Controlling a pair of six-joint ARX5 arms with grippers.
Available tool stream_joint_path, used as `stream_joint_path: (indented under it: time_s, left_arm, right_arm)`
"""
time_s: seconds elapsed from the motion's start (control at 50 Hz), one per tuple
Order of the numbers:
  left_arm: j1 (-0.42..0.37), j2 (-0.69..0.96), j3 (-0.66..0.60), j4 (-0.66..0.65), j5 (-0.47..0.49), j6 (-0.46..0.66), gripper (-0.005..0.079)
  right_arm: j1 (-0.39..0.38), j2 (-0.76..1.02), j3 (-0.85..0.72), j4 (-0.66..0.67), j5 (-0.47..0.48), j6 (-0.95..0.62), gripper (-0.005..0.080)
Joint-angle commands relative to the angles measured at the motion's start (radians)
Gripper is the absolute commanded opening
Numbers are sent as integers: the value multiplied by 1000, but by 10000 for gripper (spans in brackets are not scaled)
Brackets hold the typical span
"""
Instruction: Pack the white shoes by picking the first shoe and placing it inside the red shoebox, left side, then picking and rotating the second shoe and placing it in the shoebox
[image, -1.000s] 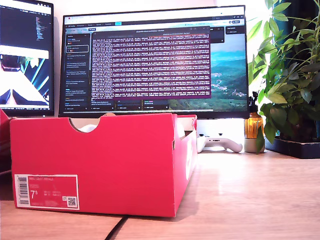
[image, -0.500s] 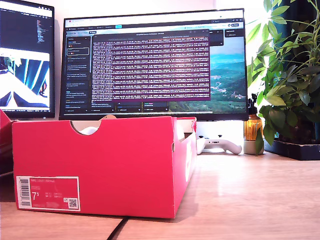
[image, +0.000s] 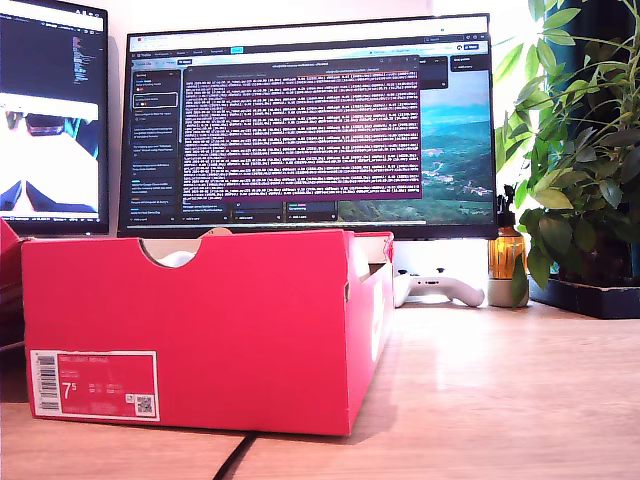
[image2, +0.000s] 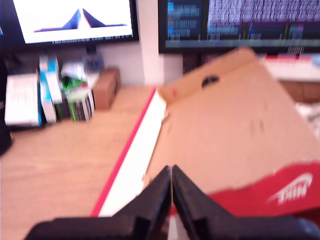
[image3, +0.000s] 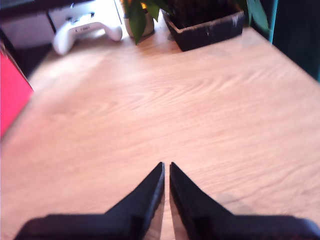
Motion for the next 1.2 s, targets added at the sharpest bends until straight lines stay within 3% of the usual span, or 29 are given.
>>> stream_joint_path:
  time_s: [0.0, 0.1, 0.44, 0.64, 0.74, 0.88, 1.08, 1.18]
  left_arm:
    - [2, -2, -31, 8, 0, -19, -19]
    - [2, -2, -31, 8, -2, -19, -19]
    - [2, -2, -31, -5, -30, -30, -19]
    - [2, -2, -31, -21, -63, -30, -19]
    - [2, -2, -31, -23, -67, -30, -19]
    - [2, -2, -31, -31, -66, -31, -19]
    - [1, -2, -31, -66, -66, -30, -19]
    - [1, -2, -31, -87, -66, -30, -19]
  right_arm:
    - [9, -3, -24, 37, 0, -51, 0]
    - [10, -26, -24, 23, 2, -187, 0]
    - [11, -100, -27, -4, -16, -224, 0]
    - [11, -117, -29, 14, -96, -258, 0]
    - [11, -177, -29, 95, -146, -238, 0]
    - [10, -203, -20, 238, -140, -229, 0]
    - [10, -204, -18, 234, -94, -256, 0]
    - [10, -204, -18, 185, -25, -257, 0]
